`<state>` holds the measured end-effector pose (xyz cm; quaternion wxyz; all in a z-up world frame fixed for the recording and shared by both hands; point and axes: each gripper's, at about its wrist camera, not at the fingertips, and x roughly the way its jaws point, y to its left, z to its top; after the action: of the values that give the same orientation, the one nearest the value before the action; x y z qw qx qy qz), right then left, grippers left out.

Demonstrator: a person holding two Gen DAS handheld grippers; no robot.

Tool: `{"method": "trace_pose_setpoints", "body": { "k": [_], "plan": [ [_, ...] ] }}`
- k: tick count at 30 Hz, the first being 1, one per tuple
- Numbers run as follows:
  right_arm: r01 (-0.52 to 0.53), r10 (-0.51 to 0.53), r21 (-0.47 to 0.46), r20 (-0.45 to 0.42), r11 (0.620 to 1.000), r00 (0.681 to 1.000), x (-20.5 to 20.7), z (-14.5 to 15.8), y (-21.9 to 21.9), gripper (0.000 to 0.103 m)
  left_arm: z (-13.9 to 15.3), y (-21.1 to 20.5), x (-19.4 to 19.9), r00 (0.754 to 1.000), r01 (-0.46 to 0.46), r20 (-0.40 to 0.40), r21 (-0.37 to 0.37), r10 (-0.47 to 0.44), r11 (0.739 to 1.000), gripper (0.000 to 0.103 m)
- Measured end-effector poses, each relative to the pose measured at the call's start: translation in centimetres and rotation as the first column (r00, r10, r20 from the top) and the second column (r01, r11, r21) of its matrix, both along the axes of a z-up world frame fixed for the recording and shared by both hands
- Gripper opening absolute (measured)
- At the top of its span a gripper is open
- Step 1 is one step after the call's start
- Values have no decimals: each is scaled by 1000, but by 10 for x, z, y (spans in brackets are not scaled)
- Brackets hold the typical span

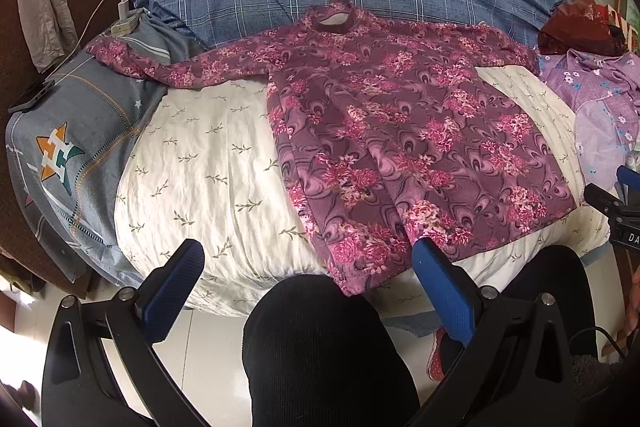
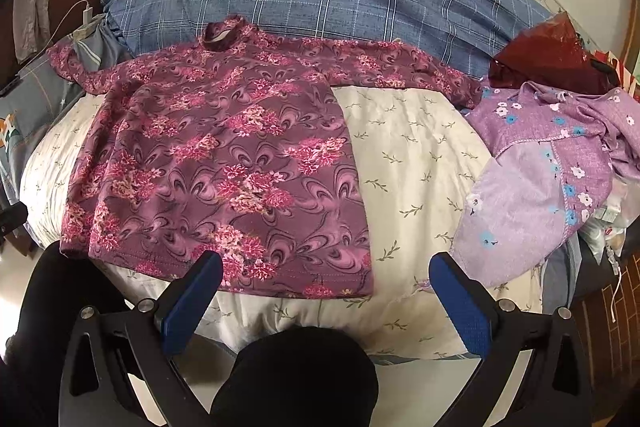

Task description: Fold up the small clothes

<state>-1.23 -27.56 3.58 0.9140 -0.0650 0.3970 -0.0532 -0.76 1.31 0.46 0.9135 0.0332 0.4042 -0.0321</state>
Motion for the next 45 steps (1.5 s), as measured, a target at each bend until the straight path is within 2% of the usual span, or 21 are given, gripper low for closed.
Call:
{"method": "trace_pose_setpoints", "body": {
  "k": [10, 21, 27, 31, 45],
  "plan": [
    [-26, 26, 8, -10, 1000, 1000, 3, -1, 0, 103, 1, 4, 3, 1000, -5, -12, -19, 5, 1000, 103],
    [-35, 35, 31, -14, 999, 999, 12, -2, -4, 103, 2, 10, 9, 999, -31, -13, 5, 31, 1000, 103],
    [-37, 37, 22, -21, 999, 999, 14, -5, -5, 103, -1, 12, 16, 999, -37, -37, -14, 36, 999, 103],
    [-32, 33, 25, -37, 999, 999, 17, -8, -7, 103, -5, 9, 20, 998, -34, -56, 1, 34, 999, 103],
    [-45, 46, 6, -49, 999, 998, 25, -8, -6, 103, -7, 9, 27, 998, -35, -60, 1, 35, 999, 103]
  ]
}}
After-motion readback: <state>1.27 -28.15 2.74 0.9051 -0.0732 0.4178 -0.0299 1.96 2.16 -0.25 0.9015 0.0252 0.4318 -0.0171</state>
